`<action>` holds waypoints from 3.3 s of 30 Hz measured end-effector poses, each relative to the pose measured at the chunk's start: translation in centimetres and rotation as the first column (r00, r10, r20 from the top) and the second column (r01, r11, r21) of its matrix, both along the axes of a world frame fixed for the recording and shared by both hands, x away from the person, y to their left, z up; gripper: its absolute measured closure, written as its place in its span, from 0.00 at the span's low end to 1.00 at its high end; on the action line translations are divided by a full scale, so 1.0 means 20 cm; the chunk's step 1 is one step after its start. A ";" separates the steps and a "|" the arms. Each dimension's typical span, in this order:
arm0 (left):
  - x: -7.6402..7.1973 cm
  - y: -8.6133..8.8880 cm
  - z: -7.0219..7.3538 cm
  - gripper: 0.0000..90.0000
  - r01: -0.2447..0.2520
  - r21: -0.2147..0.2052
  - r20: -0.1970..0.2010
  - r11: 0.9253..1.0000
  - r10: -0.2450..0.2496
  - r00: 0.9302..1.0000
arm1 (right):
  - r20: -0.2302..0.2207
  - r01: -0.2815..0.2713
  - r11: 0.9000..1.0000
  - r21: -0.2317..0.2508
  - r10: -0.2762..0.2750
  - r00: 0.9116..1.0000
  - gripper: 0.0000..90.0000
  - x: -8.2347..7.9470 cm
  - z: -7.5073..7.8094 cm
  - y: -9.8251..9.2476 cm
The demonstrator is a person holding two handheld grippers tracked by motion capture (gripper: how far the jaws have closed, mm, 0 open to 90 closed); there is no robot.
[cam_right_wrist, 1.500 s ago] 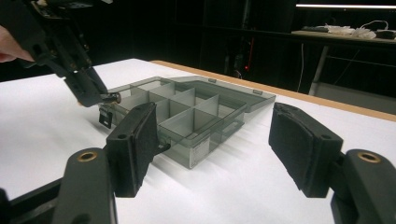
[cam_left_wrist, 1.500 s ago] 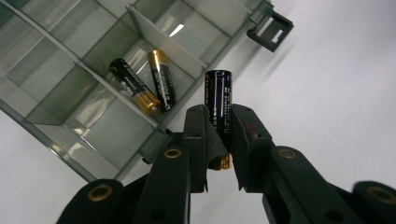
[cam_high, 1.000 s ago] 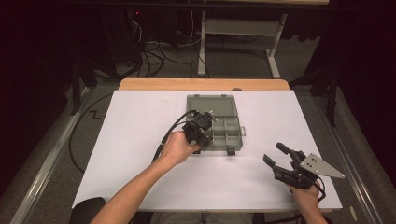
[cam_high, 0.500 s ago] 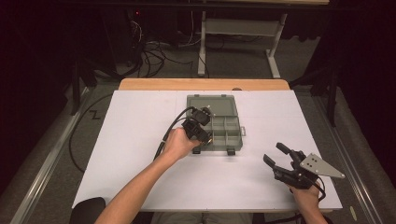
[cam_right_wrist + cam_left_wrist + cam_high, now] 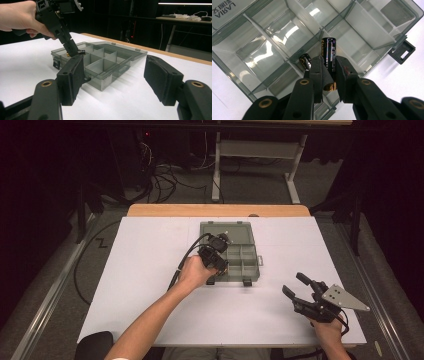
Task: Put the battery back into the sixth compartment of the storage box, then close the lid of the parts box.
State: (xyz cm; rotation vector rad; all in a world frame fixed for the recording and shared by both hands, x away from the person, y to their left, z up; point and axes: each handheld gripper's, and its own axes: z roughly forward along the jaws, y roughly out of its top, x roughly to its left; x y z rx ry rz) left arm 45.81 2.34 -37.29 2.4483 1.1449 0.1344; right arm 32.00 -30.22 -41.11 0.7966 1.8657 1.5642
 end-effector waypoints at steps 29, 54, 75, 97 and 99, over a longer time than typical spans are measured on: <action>-0.06 0.04 0.06 0.55 0.039 -0.024 0.071 0.999 -0.037 0.997 | -0.014 0.015 1.000 0.023 -0.015 1.000 0.38 0.01 0.00 -0.01; -0.09 0.19 0.10 0.49 -0.005 -0.052 0.113 0.999 0.011 0.994 | -0.017 0.015 1.000 0.027 -0.015 1.000 0.38 0.01 0.00 0.00; -0.04 0.28 0.12 0.47 -0.070 -0.092 0.134 0.993 0.082 0.988 | 0.028 0.011 1.000 0.009 -0.012 1.000 0.38 -0.04 0.01 0.02; 0.05 0.36 0.10 0.46 -0.113 -0.134 0.126 0.985 0.130 0.983 | -0.057 -0.015 1.000 -0.008 0.015 0.998 0.40 0.00 0.06 0.18; 0.06 0.36 0.10 0.46 -0.116 -0.135 0.125 0.984 0.133 0.983 | -0.070 -0.020 1.000 -0.004 0.020 0.997 0.41 0.01 0.07 0.19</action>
